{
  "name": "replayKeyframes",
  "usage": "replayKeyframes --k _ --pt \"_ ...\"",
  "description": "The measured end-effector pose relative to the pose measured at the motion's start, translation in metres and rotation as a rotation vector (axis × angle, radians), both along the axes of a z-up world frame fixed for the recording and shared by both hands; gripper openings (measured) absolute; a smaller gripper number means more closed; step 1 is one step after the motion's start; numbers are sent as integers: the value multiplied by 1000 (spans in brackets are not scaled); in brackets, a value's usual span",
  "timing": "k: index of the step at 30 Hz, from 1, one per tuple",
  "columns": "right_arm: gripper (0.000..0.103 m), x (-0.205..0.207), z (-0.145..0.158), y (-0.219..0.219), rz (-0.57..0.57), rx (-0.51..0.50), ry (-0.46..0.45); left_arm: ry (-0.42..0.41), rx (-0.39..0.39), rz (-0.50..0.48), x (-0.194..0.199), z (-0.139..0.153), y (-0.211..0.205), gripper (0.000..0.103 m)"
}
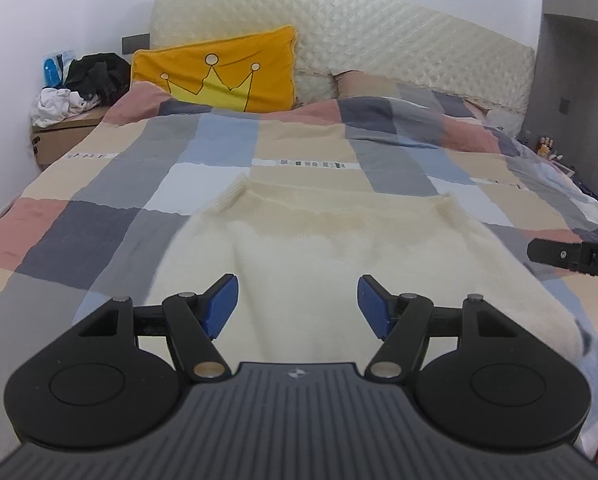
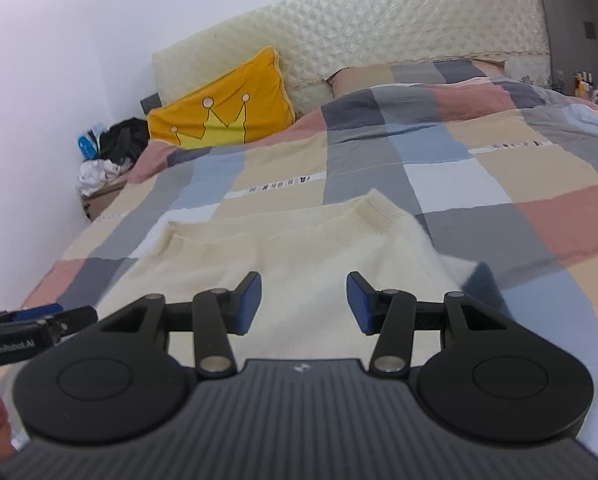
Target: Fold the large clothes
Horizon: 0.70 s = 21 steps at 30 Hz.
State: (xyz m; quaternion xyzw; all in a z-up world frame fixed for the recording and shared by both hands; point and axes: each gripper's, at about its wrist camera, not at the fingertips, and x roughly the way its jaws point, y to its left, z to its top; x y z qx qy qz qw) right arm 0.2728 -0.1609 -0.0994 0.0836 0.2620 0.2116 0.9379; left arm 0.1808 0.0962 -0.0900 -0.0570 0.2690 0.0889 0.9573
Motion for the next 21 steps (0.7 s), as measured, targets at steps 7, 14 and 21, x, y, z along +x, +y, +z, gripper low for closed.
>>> replayKeyframes --k 7,14,21 --pt "50 -38 -7 -17 -71 92 29 14 -20 -57 -35 -3 -26 73" --pt "53 -41 -32 -37 -156 213 210 32 -55 -76 -51 -10 -40 80" --pt "58 -34 -58 -40 -172 308 366 46 -96 -66 -41 -15 -37 97"
